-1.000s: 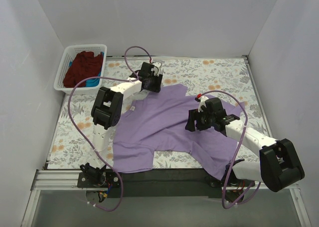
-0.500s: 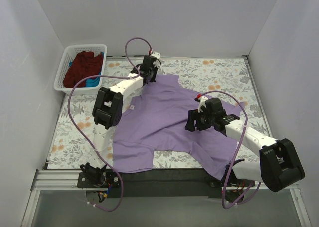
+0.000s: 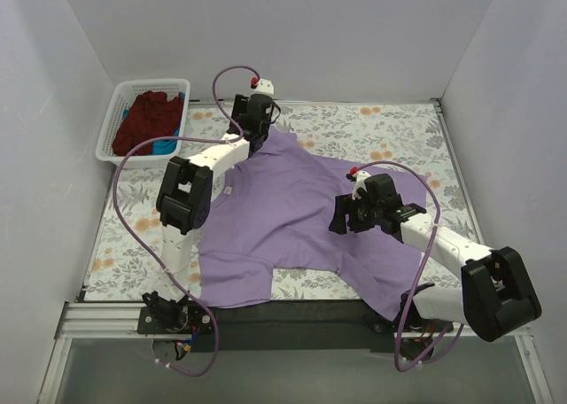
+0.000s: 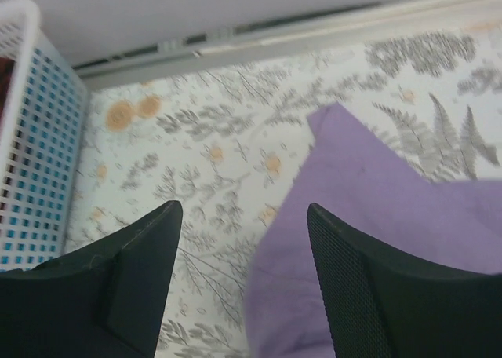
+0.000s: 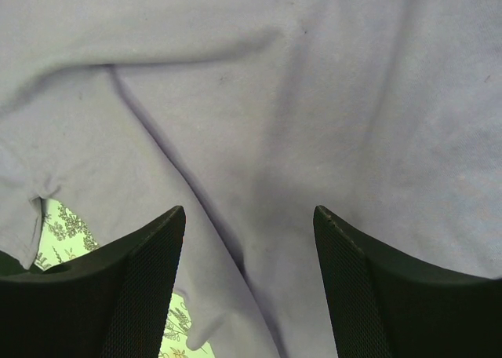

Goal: Fold and stack the t-shirts
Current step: Flatten the tshirt out

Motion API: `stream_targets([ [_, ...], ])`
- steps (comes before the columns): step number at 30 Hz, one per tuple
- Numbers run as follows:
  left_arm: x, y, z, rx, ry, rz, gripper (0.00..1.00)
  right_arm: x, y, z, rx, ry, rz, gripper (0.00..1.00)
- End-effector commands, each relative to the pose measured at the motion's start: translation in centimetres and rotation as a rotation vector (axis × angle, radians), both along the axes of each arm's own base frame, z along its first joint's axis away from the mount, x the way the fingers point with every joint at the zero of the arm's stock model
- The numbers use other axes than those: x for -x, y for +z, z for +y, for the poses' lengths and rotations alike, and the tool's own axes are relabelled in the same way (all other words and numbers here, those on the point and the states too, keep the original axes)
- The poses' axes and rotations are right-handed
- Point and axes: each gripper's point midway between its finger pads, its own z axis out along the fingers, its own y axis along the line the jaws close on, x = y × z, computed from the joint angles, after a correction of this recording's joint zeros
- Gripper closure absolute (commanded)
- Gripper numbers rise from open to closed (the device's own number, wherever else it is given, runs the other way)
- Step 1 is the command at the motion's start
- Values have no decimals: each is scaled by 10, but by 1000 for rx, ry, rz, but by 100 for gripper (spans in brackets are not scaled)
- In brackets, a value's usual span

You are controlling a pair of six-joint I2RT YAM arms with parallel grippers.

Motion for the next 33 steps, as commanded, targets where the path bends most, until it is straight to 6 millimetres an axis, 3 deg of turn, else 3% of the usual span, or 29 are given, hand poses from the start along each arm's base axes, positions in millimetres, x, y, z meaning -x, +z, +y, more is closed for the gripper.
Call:
stream_targets([
  [1, 27, 27, -21, 172, -88, 19, 37, -7, 5, 2, -2, 4, -35, 27],
  [6, 57, -31, -35, 284, -109, 219, 44, -8, 3, 0, 9, -2, -38, 27],
  [9, 77, -66, -26, 269, -72, 327, 49, -10, 2, -2, 21, -9, -45, 27],
  [12, 110, -98, -11, 250, 6, 462, 55, -12, 2, -5, 30, -23, -52, 27],
  [15, 133, -109, 6, 230, 88, 524, 62, -14, 3, -8, 43, -34, -65, 27],
  [18, 177, -129, 25, 208, 167, 646, 71, -23, 7, -13, 61, -67, -88, 27],
  [20, 193, -124, 34, 216, 205, 661, 73, -32, 14, -18, 75, -103, -116, 27],
  [21, 214, -133, 45, 189, 232, 710, 79, -36, 18, -19, 76, -112, -132, 27],
  [22, 221, -123, 47, 206, 235, 703, 79, -41, 22, -21, 85, -124, -150, 27],
  [24, 252, -132, 59, 201, 272, 757, 79, -52, 32, -20, 92, -128, -182, 27],
  [26, 268, -123, 63, 235, 281, 753, 79, -64, 42, -19, 91, -140, -205, 27],
  [28, 289, -127, 68, 249, 287, 790, 78, -73, 39, -20, 100, -150, -197, 27],
  [33, 306, -114, 72, 309, 313, 773, 67, -96, 39, -22, 95, -184, -192, 27],
])
